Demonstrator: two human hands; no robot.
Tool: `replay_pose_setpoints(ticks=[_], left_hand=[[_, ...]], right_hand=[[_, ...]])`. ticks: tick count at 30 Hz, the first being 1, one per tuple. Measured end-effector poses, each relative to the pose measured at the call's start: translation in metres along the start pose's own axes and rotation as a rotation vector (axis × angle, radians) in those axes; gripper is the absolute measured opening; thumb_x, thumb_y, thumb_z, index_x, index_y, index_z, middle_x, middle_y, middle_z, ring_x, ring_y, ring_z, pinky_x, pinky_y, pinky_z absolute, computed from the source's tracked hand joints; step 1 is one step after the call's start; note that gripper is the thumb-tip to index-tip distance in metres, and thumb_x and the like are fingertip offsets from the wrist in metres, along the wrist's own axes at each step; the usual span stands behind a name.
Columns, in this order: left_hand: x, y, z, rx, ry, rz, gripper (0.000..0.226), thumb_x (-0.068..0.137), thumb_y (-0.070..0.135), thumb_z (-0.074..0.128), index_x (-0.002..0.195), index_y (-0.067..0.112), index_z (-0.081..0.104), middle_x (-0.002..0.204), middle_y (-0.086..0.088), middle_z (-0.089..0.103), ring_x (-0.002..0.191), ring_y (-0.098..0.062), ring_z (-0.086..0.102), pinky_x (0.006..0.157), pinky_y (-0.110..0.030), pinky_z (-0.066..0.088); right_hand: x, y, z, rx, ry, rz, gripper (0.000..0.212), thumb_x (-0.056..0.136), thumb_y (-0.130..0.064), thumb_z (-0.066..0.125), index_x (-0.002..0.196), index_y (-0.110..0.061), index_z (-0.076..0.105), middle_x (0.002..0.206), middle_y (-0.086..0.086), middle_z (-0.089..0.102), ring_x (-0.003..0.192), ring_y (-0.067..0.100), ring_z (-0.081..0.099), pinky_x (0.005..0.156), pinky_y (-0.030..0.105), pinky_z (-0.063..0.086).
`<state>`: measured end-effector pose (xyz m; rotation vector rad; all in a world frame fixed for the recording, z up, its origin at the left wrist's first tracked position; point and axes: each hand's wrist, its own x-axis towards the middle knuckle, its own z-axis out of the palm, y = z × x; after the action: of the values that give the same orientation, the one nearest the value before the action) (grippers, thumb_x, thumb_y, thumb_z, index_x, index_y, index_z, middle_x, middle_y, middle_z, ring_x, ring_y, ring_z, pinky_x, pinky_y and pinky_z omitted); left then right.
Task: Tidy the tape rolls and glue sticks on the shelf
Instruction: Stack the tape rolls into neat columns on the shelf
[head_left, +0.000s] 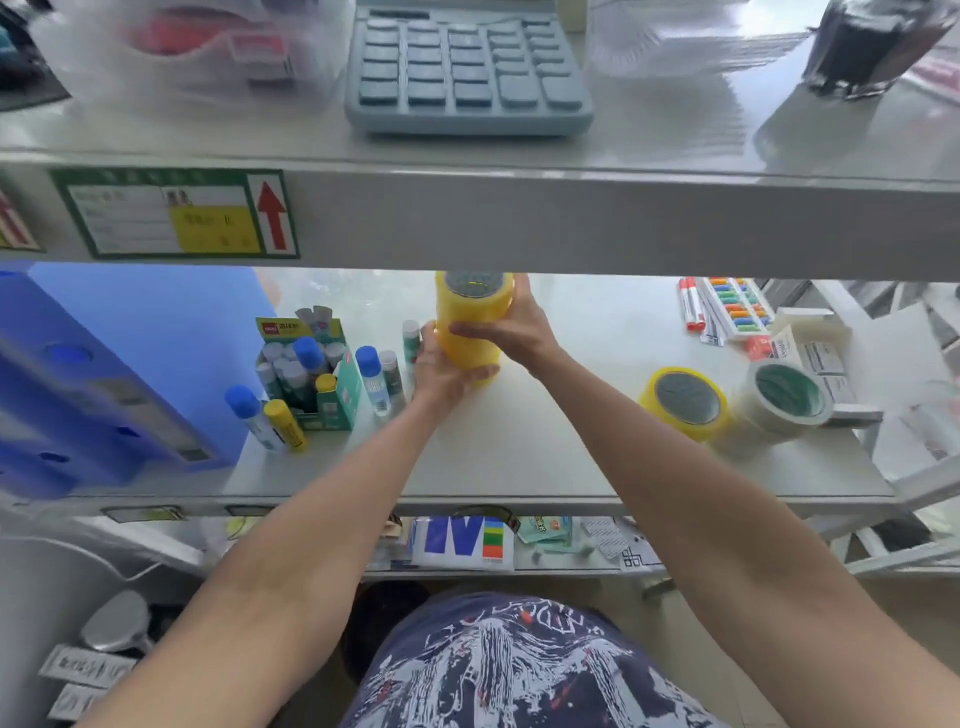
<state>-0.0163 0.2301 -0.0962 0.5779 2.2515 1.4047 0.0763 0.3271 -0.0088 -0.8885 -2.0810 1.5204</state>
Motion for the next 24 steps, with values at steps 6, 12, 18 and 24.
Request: replay_pose_setpoints(ticks=[6,12,18,24], left_hand=[[0.006,-0.002,0.010,-0.002,0.013,0.039,0.099,0.046,0.043,0.093,0.123,0.025,0.035,0.114,0.004,0.062,0.103,-0.020,0.063,0.089,-0.037,0.053],[0.009,-0.003,0.013,0.016,0.069,0.128,0.101,0.050,0.037,0.097,0.130,0.018,0.038,0.119,0.008,0.060,0.104,-0.013,0.060,0.088,-0.025,0.046],[0.007,0.000,0.019,0.038,0.121,0.104,0.099,0.050,0.034,0.097,0.127,0.014,0.037,0.120,0.001,0.061,0.104,-0.016,0.060,0.084,-0.018,0.040],[0.006,-0.004,0.021,0.035,0.148,0.119,0.101,0.053,0.034,0.096,0.132,0.013,0.037,0.127,-0.006,0.058,0.113,-0.024,0.059,0.096,-0.024,0.044]], right_hand=[[-0.002,0.004,0.008,-0.089,0.095,-0.038,0.092,0.056,-0.041,0.098,0.133,-0.026,0.050,0.113,-0.012,0.066,0.103,0.009,0.063,0.078,0.018,0.050],[-0.012,0.005,-0.017,-0.129,0.204,-0.065,0.093,0.055,-0.045,0.097,0.134,-0.023,0.053,0.114,-0.012,0.067,0.099,0.006,0.061,0.063,-0.001,0.039],[-0.036,0.003,-0.070,-0.181,0.366,-0.062,0.091,0.056,-0.047,0.097,0.131,-0.019,0.055,0.113,-0.009,0.068,0.099,0.009,0.059,0.070,0.006,0.041],[-0.073,0.025,-0.129,-0.266,0.585,-0.017,0.097,0.055,-0.051,0.096,0.134,-0.013,0.054,0.123,-0.002,0.068,0.114,0.017,0.062,0.090,0.018,0.043]])
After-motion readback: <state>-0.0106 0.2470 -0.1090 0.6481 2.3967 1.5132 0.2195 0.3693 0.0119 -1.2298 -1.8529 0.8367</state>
